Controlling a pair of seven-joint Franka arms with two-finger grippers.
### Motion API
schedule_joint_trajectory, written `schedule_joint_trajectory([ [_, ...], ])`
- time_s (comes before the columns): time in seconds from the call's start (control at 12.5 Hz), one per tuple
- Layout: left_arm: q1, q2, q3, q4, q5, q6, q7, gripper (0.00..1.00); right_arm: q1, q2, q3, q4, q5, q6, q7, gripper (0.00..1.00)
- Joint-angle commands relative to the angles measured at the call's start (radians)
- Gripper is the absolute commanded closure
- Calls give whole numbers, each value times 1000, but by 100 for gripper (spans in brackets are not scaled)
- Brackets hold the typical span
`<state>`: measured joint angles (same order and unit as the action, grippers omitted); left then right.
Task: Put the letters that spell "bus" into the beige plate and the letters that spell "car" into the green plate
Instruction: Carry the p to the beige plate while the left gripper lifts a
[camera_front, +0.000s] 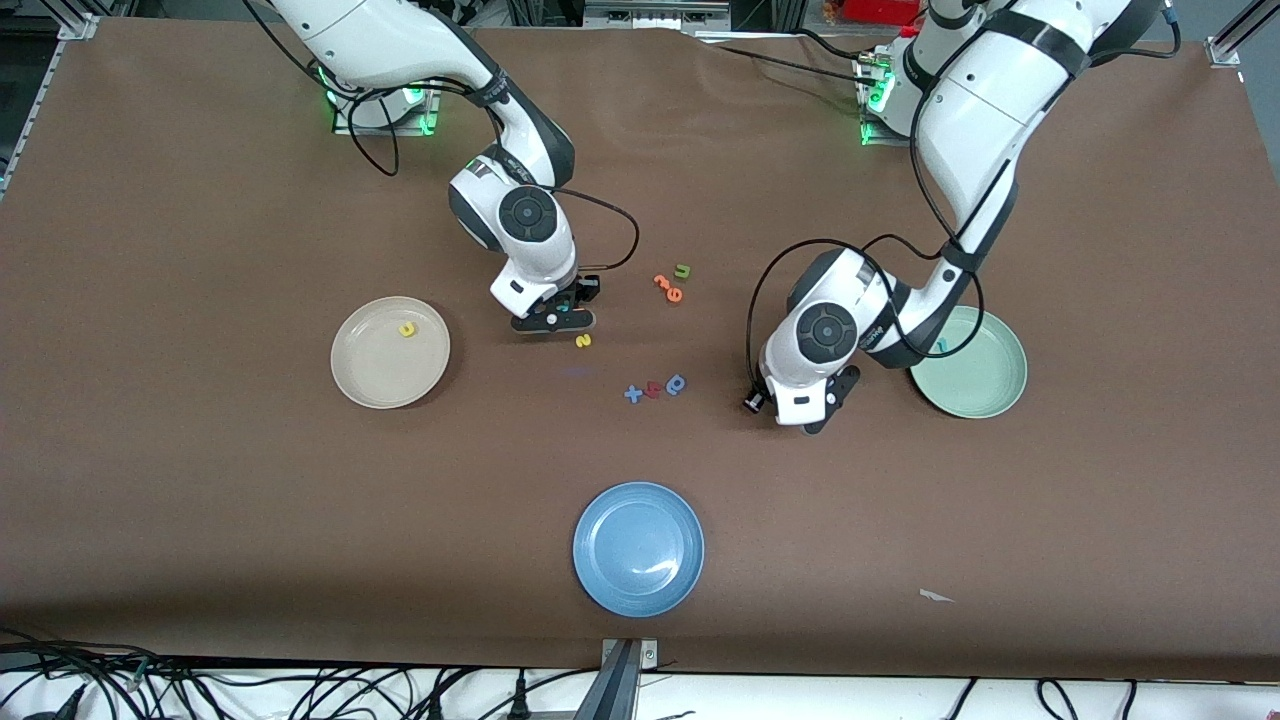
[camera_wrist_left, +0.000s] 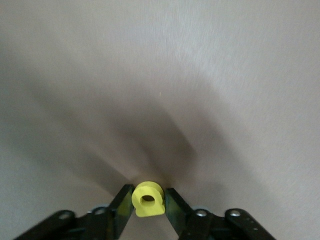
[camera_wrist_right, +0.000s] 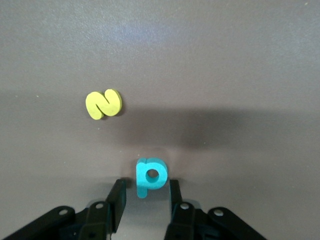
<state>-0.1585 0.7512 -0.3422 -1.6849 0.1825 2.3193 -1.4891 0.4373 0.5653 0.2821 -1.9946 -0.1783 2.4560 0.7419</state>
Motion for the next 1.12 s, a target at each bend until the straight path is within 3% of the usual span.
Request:
schedule_joint_trajectory([
  [0.0,57,-62,-21,14,15,-99,48,100,3,24,0,25,-23,-2,17,59],
  [0.24,195,-169,-64,21,-110,-243,261,100,1,25,-1,40,-49,-3,14,81],
  [0.4,275,-232,-69,21,-165,-390,419,100,-2,27,-1,54,-47,-6,11,88],
  [0.56,336,-248,-69,19,-166,-529,568,100,-3,13,-1,68,-47,-32,8,89],
  [0.8,384,-239,-69,2,-167,-546,676,100,0,-12,-4,88,-44,-103,19,88],
  [0.88,378,-234,-69,11,-173,-540,671,90,6,-2,-4,89,-46,-95,24,85],
  [0.96,372,-234,-69,14,-219,-513,662,81,3,10,-4,96,-47,-83,22,62],
  [1.04,361,-234,-69,13,-263,-456,638,68,6,25,-4,102,-47,-66,22,53],
])
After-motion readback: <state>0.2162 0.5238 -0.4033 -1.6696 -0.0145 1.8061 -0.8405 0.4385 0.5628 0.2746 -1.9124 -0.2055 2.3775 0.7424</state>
